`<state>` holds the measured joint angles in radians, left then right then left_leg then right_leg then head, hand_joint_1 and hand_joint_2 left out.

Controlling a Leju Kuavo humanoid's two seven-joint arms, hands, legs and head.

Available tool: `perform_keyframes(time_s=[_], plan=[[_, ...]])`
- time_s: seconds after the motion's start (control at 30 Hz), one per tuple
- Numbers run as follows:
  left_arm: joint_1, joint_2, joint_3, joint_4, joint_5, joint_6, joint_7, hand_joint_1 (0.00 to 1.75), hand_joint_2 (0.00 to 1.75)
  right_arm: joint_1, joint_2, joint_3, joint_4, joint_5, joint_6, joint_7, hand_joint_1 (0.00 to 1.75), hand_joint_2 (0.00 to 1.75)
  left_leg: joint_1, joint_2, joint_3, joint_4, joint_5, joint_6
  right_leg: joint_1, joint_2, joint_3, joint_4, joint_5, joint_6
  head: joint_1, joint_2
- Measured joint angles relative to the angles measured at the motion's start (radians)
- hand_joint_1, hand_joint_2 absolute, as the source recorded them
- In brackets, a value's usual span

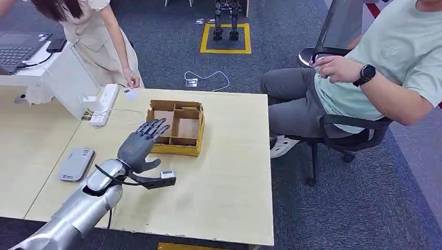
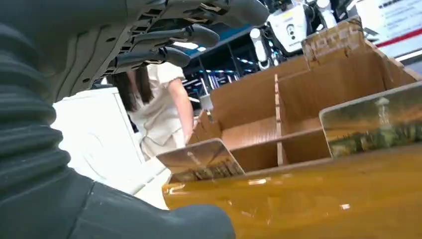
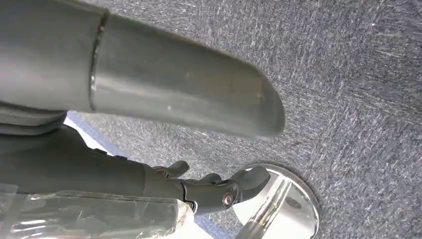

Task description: Pass the card to the sensor for recognition and then transmit it.

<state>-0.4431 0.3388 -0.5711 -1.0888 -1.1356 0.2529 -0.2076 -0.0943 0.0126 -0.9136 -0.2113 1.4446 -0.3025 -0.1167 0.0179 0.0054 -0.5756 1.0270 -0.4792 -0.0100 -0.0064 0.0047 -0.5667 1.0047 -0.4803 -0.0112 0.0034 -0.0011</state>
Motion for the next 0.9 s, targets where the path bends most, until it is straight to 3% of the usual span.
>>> perform_keyframes(time_s=[0.37,0.5,0.9], plan=[[-0.018,-0.037,0.026,0.087,-0.085,0.105,0.068,0.0,1.75,-0.003,0.003,0.0,0.0,0.01,-0.001,0.008,0.0,0.0,0.0,0.0,0.0,0.0,0.0,0.0,0.0,0.0,0.0,0.0,0.0,0.0,0.0,0.0],[-0.036,-0.049,0.061,0.147,-0.095,0.149,0.06,0.0,1.75,-0.005,0.004,0.0,0.0,0.012,-0.001,0.011,0.0,0.0,0.0,0.0,0.0,0.0,0.0,0.0,0.0,0.0,0.0,0.0,0.0,0.0,0.0,0.0],[-0.074,-0.078,0.108,0.249,-0.175,0.169,0.124,0.0,1.75,-0.009,0.008,0.0,0.0,0.021,-0.001,0.018,0.0,0.0,0.0,0.0,0.0,0.0,0.0,0.0,0.0,0.0,0.0,0.0,0.0,0.0,0.0,0.0]])
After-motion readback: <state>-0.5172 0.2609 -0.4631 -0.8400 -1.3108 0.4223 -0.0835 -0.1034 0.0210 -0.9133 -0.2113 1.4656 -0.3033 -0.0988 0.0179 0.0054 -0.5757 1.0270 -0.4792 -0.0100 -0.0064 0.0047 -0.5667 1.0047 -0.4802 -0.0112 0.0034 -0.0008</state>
